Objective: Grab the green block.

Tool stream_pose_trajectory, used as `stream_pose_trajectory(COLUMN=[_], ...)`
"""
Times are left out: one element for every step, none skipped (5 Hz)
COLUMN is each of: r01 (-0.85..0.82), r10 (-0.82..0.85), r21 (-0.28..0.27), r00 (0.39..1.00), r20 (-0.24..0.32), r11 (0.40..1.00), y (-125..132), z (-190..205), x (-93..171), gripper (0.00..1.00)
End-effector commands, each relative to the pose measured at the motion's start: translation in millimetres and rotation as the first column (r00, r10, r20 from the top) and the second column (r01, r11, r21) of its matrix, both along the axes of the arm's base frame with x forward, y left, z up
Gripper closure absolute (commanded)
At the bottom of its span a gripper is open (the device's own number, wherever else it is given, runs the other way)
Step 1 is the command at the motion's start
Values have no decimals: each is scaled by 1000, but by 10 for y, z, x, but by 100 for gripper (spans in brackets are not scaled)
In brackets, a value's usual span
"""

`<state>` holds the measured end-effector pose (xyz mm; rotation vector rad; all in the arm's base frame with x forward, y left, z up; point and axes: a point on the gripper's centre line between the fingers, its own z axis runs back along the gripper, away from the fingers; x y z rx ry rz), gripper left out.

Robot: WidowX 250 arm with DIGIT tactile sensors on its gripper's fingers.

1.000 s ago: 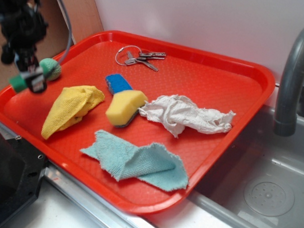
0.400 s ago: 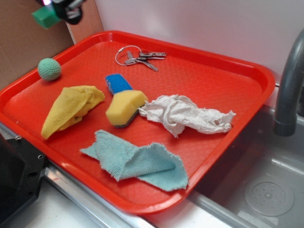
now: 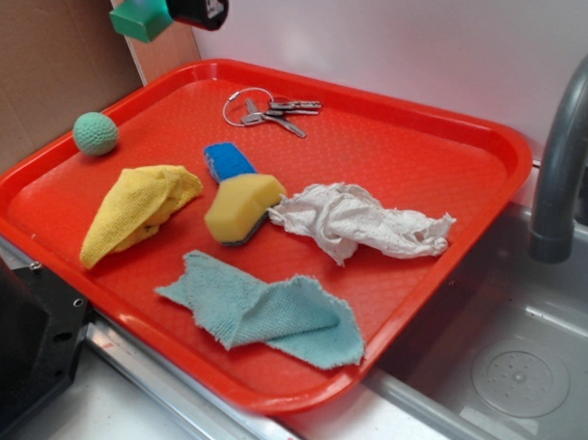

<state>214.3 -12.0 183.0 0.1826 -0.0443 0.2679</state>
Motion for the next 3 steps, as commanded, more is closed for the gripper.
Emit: stream_pose_trajectory(r01=[-55, -58, -45], r10=[66, 77, 65], r21=[-149, -189, -187], r00=[995, 992, 993], r20=[73, 96, 98], r11=[987, 980, 981], y=[16, 46, 47], z=[147, 137, 112], x=[45, 5, 7], gripper=[100, 100, 100])
